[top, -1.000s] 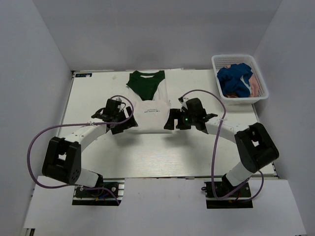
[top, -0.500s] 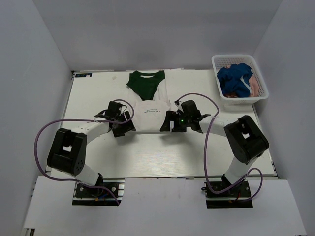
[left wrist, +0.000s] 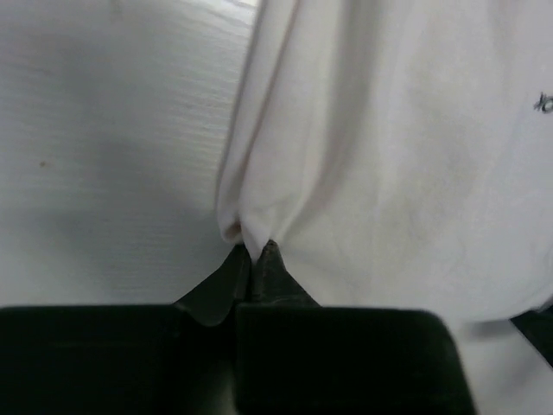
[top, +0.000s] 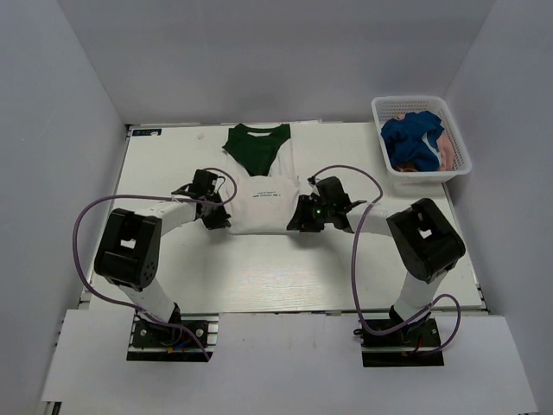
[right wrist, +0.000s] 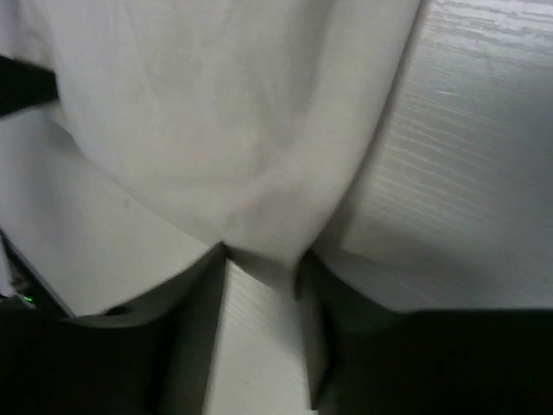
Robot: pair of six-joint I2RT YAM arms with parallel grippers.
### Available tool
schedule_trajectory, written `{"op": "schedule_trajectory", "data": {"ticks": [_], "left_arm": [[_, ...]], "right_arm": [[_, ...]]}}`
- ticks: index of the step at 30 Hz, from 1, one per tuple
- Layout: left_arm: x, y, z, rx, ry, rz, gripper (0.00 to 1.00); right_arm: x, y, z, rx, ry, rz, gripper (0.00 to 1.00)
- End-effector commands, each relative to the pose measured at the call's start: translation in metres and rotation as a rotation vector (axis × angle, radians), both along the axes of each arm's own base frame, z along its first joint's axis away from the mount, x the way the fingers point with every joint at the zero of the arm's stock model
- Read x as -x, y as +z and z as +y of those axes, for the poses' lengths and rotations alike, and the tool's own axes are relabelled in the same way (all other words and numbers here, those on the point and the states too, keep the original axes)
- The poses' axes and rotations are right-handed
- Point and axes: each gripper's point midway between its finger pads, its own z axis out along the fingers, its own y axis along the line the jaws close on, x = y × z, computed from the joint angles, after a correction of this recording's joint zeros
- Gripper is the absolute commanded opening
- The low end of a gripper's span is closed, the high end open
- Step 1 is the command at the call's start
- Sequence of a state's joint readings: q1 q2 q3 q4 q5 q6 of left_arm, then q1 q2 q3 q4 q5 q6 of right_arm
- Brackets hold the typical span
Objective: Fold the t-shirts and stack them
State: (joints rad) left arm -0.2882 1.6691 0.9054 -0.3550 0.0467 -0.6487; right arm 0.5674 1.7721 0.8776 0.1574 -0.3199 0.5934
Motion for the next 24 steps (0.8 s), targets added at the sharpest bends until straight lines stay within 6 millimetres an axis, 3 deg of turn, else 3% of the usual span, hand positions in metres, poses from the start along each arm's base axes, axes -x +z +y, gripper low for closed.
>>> {"op": "schedule_trajectory", "data": {"ticks": [1,2,4,5,6,8,9,10,12,15,19,24], "left_arm": [[0.019,-0.027,0.008,-0.033,0.003,0.109,0.0],[0.02,-0.027,0.007,-0.025,-0.001,0.112,0.0],[0.027,-0.023,0.005,-0.006,-0.009,0.111,0.0],[0.037,-0.025,0.005,-0.005,-0.009,0.122,0.0],[0.036,-0.012,0.005,0.007,-0.009,0.081,0.0],[0.056,-0.008,0.003,0.029,-0.007,0.08,0.0],[0.06,0.011,-0.003,0.082,-0.027,0.028,0.0],[0.071,0.01,0.001,0.084,-0.028,0.023,0.0],[0.086,0.025,-0.008,0.14,-0.057,0.015,0.0],[0.1,0.06,-0.014,0.196,-0.107,-0.054,0.0],[0.1,0.112,-0.016,0.247,-0.115,-0.178,0.0],[0.087,0.161,-0.018,0.278,-0.109,-0.304,0.0]], "right_arm": [[0.005,-0.014,-0.007,0.056,-0.025,0.049,0.44],[0.007,-0.016,-0.009,0.066,-0.026,0.053,0.29],[0.012,-0.012,-0.013,0.072,-0.027,0.049,0.15],[0.014,-0.004,-0.012,0.062,-0.016,0.032,0.0],[0.021,-0.006,-0.015,0.068,-0.012,0.042,0.0],[0.026,0.013,-0.016,0.055,0.002,0.001,0.0],[0.036,0.012,-0.017,0.06,0.022,0.006,0.0],[0.04,0.031,-0.017,0.037,0.041,-0.031,0.0],[0.061,0.034,-0.023,0.07,0.083,0.012,0.0],[0.082,0.063,-0.031,0.07,0.128,-0.021,0.0],[0.094,0.091,-0.037,0.055,0.141,-0.052,0.0],[0.083,0.143,-0.027,0.002,0.161,-0.132,0.0]]}}
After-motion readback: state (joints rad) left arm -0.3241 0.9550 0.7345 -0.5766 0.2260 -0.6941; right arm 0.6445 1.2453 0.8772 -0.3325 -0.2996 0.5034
